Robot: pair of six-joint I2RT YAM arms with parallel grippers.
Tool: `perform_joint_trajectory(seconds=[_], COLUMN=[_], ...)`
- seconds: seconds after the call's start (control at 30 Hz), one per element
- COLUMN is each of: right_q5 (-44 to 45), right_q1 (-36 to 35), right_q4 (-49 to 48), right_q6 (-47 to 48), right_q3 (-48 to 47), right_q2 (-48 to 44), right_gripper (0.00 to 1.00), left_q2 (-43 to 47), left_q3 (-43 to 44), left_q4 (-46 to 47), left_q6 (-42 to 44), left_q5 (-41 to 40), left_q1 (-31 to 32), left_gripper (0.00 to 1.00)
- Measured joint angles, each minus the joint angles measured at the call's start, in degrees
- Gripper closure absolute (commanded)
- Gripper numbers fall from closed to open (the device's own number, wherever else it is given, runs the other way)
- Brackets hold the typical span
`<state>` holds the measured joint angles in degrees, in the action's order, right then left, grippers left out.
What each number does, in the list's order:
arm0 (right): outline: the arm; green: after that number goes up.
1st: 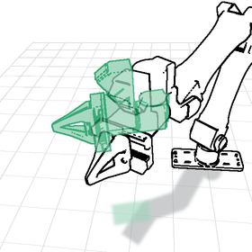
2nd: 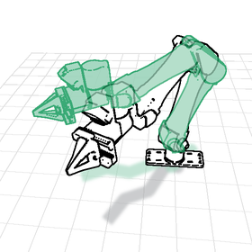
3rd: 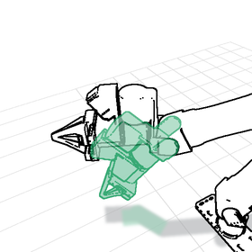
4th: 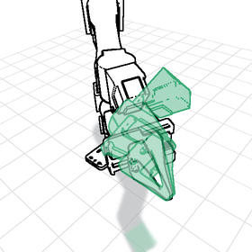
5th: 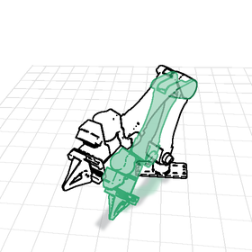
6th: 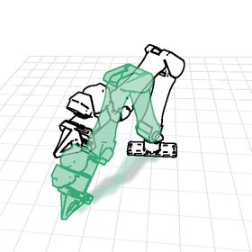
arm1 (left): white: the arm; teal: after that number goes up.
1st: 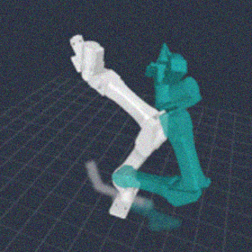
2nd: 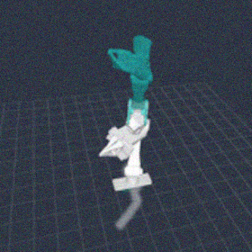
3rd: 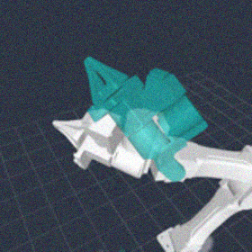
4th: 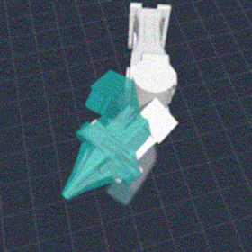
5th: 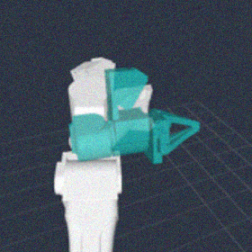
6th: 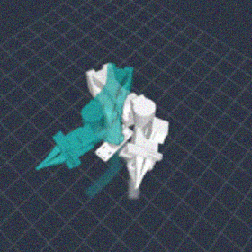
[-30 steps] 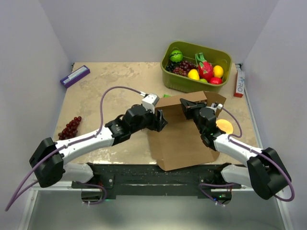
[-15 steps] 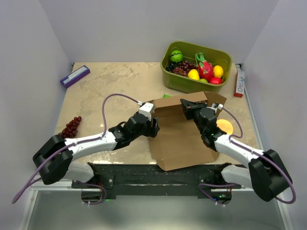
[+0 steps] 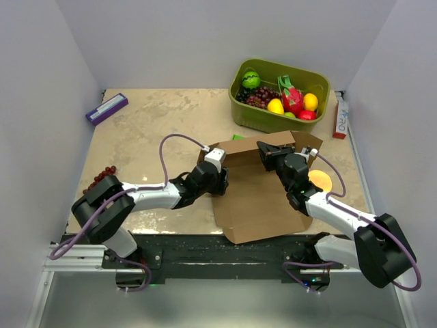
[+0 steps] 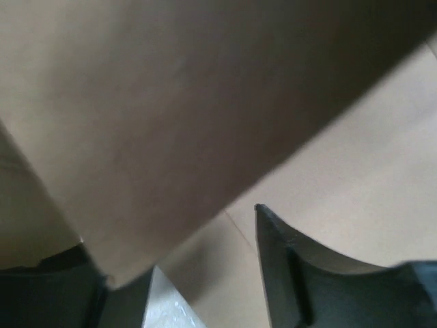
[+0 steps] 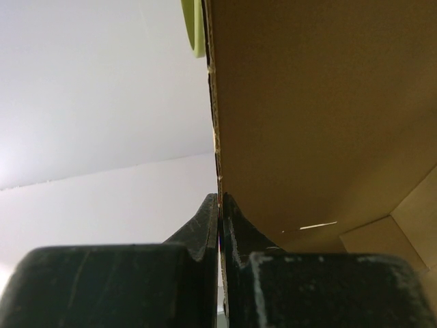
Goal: Fold the paper box
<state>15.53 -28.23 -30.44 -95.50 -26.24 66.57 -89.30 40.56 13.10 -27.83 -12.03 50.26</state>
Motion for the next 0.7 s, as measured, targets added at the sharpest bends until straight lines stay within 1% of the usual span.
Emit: perform_joint_trajectory(seconds=[0.1, 0.2, 0.3, 0.43, 0.47, 0.6, 0.7], right_q5=[0.0, 0.0, 0.0, 0.1, 0.1, 0.2, 0.2], right_q1=[0.0, 0.0, 0.0, 0.1, 0.1, 0.1, 0.1], right_q4=[0.0, -0.1, -0.2, -0.4, -0.5, -0.5, -0.7], right_q6=[0.0, 0.0, 0.0, 0.0, 0.0, 0.0, 0.0], right_q3=[0.0, 0.0, 0.0, 0.0, 0.0, 0.0, 0.2], right_q2=[0.0, 0.2, 0.2, 0.4, 0.5, 0.5, 0.5], right_gripper=[1.0, 1.0, 1.0, 1.0, 1.0, 1.0, 1.0], left_q2=[-1.9, -4.5, -6.5, -7.9, -8.2, -8.0, -4.2], left_q3=[0.9, 4.2, 7.4, 8.7, 8.9, 8.5, 4.4], left_q4=[1.5, 1.5, 1.5, 1.4, 1.5, 1.9, 3.7], left_q6=[0.1, 1.1, 2.6, 4.7, 5.0, 7.5, 10.3], left_q5=[0.1, -0.3, -1.3, -2.1, -2.1, -1.2, 1.2], left_q1=[0.2, 1.2, 2.8, 3.7, 3.8, 3.8, 3.8], left_gripper=[0.45, 0.47, 0.47, 0.46, 0.45, 0.32, 0.28])
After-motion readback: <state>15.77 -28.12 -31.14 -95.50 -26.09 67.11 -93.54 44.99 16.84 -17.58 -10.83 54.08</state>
